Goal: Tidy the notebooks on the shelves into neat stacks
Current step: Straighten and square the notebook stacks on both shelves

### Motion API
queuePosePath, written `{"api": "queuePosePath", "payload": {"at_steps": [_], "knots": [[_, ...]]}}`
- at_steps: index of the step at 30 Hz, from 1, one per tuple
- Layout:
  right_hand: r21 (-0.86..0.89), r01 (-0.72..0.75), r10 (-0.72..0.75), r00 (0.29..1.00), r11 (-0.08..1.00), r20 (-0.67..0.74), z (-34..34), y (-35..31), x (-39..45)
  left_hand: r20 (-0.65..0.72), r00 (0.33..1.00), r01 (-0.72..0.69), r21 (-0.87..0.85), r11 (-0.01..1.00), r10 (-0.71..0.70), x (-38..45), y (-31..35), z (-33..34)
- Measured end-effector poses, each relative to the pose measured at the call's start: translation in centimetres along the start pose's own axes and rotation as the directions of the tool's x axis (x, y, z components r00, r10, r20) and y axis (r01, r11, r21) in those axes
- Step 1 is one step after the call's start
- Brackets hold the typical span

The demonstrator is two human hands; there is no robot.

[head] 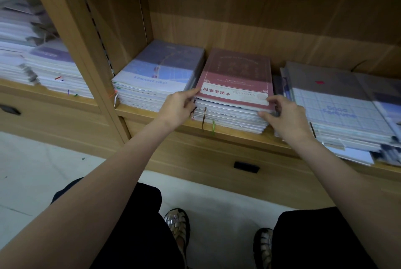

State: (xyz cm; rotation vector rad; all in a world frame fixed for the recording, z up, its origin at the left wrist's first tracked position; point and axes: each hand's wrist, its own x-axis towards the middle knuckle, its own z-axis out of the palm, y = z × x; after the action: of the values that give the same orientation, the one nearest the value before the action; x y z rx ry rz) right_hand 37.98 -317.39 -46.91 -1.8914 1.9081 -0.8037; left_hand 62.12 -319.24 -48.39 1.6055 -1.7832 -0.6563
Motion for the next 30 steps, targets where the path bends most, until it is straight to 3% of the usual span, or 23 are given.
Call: {"api": "queuePosePath", "payload": {"at_steps": [2, 5, 13, 21, 22, 25, 28, 30], "knots": [[-0.024, -0.028, 0.031, 0.993, 0.999, 0.112, -0.1, 0.2, -0.4, 0.036, 0.997, 0.069, -0.071, 0.995, -0.067, -0.2, -0.8, -0.1], [0.004, -0.054, 0.051, 0.965, 0.999, 0.259, 0.5, 0.7, -1.1, 0.193, 0.968, 0.185, -0.121, 0.975, -0.16, -1.1, -2.1, 0.7], [-0.027, -0.018, 0.021, 0.991, 0.999, 0.13, 2.4, 0.7, -1.0, 0.291, 0.926, 0.348, -0.404, 0.846, -0.242, -1.5, -2.2, 2.1], [-0.052, 0.013, -0.005, 0.989, 0.999, 0.148, 2.4, 1.1, -0.8, 0.292, 0.925, 0.349, -0.409, 0.843, -0.241, -1.8, -2.0, 1.3], [-0.047, 0.016, -0.008, 0.987, 0.999, 0.162, 2.2, 1.2, -0.7, 0.25, 0.94, 0.313, -0.371, 0.874, -0.231, -2.0, -1.8, 1.0], [-0.088, 0.039, -0.019, 0.977, 0.995, 0.214, 1.1, 1.3, -0.8, 0.007, 0.996, 0.09, 0.003, 0.996, -0.09, -2.8, -0.7, 0.2], [-0.137, 0.095, -0.073, 0.985, 0.986, 0.155, -0.9, 1.2, -1.0, -0.184, 0.972, -0.118, 0.147, 0.982, 0.144, -3.4, 0.9, -0.2], [-0.082, 0.059, -0.054, 0.997, 0.995, 0.063, -2.6, 1.5, -1.0, -0.224, 0.935, -0.229, 0.215, 0.949, 0.276, -3.3, 2.1, 0.1]]}}
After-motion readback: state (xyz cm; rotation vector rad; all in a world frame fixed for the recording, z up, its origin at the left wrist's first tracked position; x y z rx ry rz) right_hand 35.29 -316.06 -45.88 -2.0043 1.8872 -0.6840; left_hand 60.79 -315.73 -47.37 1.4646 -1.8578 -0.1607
